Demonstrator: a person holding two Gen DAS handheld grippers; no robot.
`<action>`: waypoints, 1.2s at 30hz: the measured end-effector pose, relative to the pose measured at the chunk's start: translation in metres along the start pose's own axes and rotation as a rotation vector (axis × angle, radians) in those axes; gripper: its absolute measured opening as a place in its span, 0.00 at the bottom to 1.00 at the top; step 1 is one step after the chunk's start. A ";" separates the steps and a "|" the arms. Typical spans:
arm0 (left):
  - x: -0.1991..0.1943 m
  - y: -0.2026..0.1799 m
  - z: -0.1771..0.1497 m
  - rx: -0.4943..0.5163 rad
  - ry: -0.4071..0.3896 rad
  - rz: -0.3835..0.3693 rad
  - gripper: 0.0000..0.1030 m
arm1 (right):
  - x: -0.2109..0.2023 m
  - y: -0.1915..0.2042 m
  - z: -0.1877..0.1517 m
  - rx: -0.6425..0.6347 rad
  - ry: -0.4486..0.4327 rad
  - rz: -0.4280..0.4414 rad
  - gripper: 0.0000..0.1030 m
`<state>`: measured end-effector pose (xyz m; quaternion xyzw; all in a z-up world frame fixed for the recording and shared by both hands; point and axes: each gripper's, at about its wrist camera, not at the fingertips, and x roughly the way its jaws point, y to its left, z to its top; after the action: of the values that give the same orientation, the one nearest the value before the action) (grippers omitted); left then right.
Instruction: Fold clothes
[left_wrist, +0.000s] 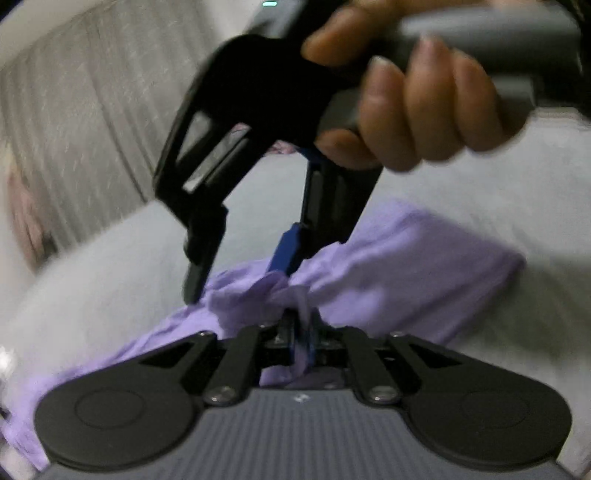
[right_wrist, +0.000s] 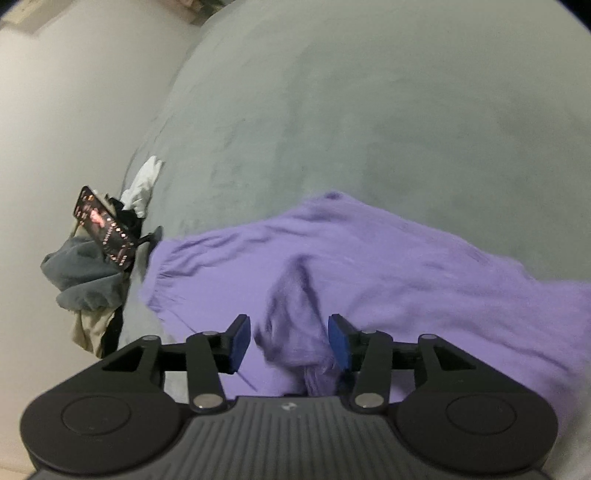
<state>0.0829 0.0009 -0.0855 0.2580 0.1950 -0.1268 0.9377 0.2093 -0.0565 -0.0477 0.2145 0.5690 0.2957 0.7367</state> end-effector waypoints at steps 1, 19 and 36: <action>0.000 -0.008 0.001 0.040 -0.002 0.013 0.07 | -0.002 -0.004 -0.003 0.001 -0.007 0.009 0.46; -0.008 0.036 -0.010 -0.338 0.030 0.129 0.04 | 0.002 0.002 -0.006 -0.015 -0.193 0.144 0.03; -0.041 0.138 -0.059 -1.000 0.033 0.270 0.04 | 0.094 0.083 0.027 -0.086 -0.080 0.194 0.03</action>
<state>0.0750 0.1535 -0.0549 -0.1970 0.2115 0.1080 0.9512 0.2359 0.0691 -0.0538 0.2484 0.5024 0.3812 0.7353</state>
